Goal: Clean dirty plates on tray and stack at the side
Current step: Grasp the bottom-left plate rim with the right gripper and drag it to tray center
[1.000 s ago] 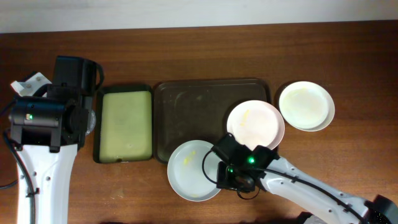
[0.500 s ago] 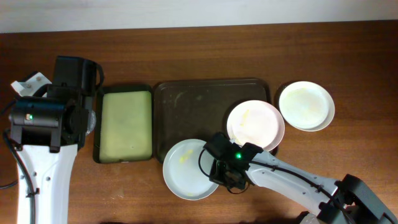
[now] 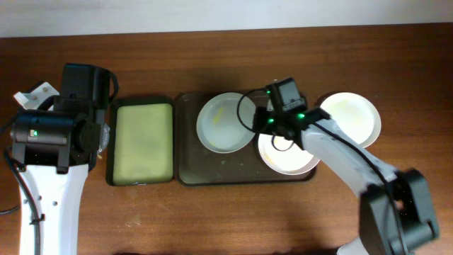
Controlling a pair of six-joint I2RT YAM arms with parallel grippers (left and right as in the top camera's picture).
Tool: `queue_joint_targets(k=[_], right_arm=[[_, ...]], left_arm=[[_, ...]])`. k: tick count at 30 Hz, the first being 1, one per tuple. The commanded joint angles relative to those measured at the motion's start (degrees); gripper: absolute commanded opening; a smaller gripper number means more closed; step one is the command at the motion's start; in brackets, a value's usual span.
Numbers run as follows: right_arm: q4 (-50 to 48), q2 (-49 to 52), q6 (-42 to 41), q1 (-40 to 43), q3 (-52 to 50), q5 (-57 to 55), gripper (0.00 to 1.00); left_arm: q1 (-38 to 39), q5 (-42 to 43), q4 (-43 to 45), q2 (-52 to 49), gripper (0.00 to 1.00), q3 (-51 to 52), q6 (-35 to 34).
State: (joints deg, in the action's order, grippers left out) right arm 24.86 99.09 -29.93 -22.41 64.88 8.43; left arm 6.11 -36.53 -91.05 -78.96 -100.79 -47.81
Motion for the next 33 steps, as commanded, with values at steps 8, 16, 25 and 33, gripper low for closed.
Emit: queue_joint_targets(k=[8,16,25,33], right_arm=[[11.13,5.53,7.21,-0.39,11.74,-1.33,0.79],[27.93,7.45,-6.08,-6.23,19.58,-6.03,0.20],[9.25,11.15,-10.23,-7.30,4.44,-6.51,0.25],[-1.27,11.82,-1.25,-5.95,4.46,-6.58,0.04]], left_arm=[[0.13,-0.02,0.46,-1.97,0.00,-0.28,1.42],[0.13,1.03,-0.85,-1.99,0.00,-0.28,1.42],[0.13,1.25,-0.98,-1.99,0.00,-0.28,1.40],[0.13,1.25,-0.98,-1.99,0.00,-0.28,1.40]])
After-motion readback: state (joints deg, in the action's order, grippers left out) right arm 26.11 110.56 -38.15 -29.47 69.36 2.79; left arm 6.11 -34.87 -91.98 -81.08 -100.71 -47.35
